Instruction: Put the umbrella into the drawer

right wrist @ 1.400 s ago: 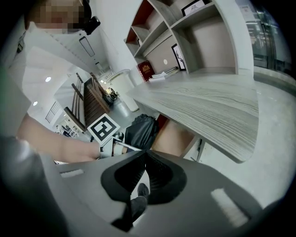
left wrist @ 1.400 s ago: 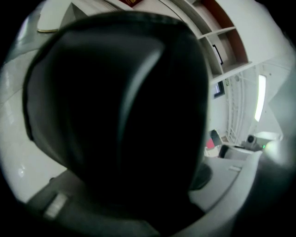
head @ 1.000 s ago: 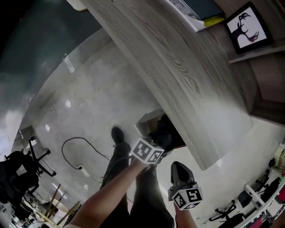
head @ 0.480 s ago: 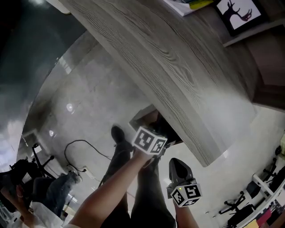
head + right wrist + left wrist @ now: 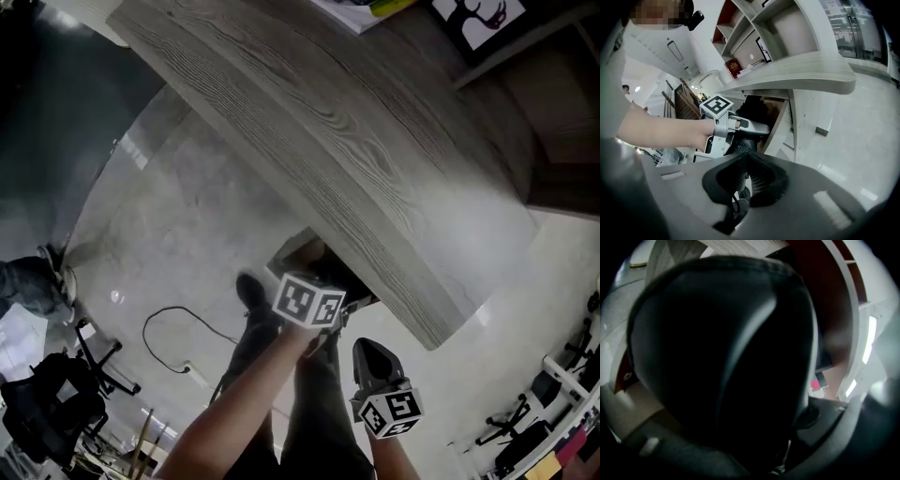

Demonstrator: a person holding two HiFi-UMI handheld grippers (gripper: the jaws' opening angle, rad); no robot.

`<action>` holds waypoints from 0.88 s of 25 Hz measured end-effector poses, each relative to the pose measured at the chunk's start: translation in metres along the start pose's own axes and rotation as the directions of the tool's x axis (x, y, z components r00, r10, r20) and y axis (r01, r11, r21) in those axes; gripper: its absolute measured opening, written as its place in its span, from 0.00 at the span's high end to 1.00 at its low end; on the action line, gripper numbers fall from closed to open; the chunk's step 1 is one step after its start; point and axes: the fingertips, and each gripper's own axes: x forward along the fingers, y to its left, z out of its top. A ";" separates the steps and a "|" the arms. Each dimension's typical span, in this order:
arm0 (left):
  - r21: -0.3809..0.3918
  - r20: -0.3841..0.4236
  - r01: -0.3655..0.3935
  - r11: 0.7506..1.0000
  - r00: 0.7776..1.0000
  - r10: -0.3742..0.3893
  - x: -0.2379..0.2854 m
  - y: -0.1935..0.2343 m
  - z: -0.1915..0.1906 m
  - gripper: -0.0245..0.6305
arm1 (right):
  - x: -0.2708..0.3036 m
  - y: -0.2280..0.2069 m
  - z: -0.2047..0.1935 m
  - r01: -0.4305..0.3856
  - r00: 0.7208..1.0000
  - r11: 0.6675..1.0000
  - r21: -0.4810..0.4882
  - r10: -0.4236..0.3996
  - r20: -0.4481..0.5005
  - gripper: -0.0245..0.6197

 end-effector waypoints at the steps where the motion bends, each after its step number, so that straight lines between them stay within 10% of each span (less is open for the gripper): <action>1: -0.011 0.009 0.003 1.000 1.000 -0.003 -0.001 0.000 0.001 0.41 | 0.000 -0.001 0.000 0.000 1.000 1.000 -0.001 0.000 0.000 0.95; 22: -0.070 0.125 -0.066 0.995 0.989 0.075 -0.036 0.008 0.002 0.29 | -0.008 0.002 -0.006 -0.011 1.000 1.000 -0.013 0.011 -0.023 0.95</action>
